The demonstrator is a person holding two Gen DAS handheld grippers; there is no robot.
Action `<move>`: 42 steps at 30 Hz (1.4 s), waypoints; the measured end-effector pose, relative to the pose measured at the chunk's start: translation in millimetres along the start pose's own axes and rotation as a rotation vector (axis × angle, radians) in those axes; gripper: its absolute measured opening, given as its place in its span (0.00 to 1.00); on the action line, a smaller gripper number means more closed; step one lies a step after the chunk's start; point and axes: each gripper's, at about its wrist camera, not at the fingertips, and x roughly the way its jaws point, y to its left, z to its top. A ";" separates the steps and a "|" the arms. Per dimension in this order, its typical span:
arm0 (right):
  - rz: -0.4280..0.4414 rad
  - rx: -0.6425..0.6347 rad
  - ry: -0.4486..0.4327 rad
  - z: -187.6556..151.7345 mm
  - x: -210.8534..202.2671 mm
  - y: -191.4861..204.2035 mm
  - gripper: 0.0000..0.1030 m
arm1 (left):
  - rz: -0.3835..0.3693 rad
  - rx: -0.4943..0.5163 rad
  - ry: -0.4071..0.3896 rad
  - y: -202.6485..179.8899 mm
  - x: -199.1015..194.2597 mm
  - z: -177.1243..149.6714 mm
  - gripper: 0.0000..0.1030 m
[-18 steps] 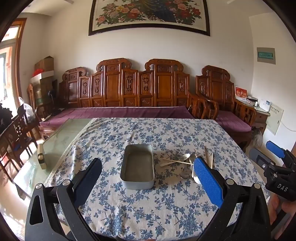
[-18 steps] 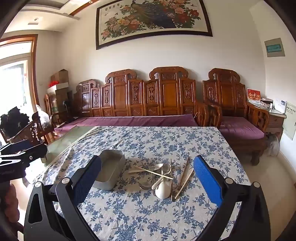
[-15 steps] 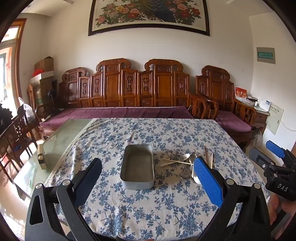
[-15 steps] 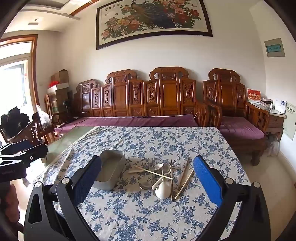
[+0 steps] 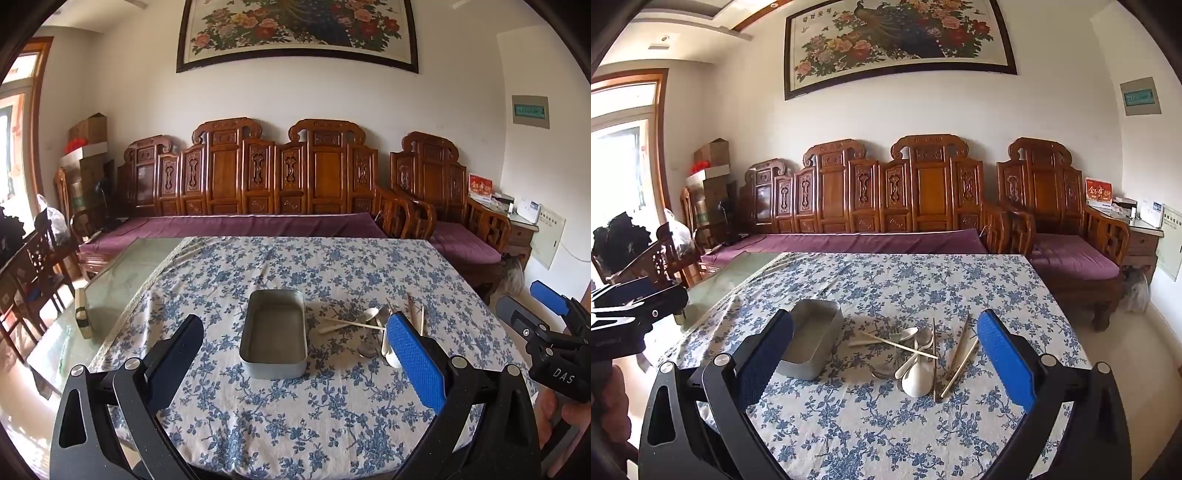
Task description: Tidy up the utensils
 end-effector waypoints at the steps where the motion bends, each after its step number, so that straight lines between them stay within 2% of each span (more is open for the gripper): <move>1: -0.001 0.000 0.000 0.0 0.2 -0.1 0.97 | 0.001 0.000 0.000 0.0 -0.1 0.0 0.94; 21: 0.000 -0.001 -0.006 5.1 -3.9 0.4 0.97 | -0.002 0.005 -0.009 -8.5 -12.5 12.2 0.94; 42: 0.002 0.000 -0.008 5.3 -5.2 -0.1 0.97 | -0.002 0.005 -0.014 -9.1 -13.5 11.1 0.94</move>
